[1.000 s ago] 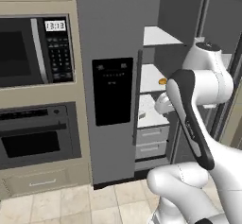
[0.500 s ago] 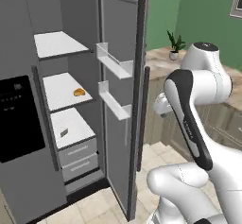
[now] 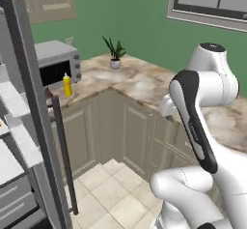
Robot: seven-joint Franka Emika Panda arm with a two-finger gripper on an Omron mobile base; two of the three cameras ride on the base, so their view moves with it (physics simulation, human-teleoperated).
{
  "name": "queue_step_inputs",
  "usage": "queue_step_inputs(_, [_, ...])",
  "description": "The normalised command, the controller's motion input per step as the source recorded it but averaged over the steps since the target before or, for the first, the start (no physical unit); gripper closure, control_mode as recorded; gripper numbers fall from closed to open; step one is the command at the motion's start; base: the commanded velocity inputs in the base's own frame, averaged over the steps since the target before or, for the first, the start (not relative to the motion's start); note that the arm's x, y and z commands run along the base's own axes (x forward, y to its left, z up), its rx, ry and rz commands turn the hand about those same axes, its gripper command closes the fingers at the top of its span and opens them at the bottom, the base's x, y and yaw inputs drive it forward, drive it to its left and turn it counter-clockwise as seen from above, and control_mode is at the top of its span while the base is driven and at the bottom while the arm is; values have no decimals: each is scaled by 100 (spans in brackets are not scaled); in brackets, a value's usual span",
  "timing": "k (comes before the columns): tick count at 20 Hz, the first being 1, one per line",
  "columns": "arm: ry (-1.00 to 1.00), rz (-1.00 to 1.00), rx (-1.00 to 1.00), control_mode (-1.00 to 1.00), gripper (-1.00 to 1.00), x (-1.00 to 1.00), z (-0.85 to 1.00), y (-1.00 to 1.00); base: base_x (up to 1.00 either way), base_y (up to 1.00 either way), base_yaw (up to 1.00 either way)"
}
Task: Place the mustard and ketchup from the counter to the top shelf of the fridge. If the existing items in the fridge are on the top shelf, move them to other shelves.
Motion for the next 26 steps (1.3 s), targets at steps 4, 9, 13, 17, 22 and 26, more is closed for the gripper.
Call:
queue_step_inputs(4, [0,0,0,100,-100,0,0,0,96,-23,14])
queue_step_inputs(9, [0,0,0,100,-100,0,0,0,64,0,31])
queue_step_inputs(13, [0,0,0,100,-100,0,0,0,47,5,33])
queue_step_inputs(17, [0,0,0,100,-100,0,0,0,68,0,21])
queue_step_inputs(22, [0,0,0,100,-100,0,0,0,75,1,9])
queue_step_inputs(26, [0,0,0,100,-100,0,0,0,75,10,8])
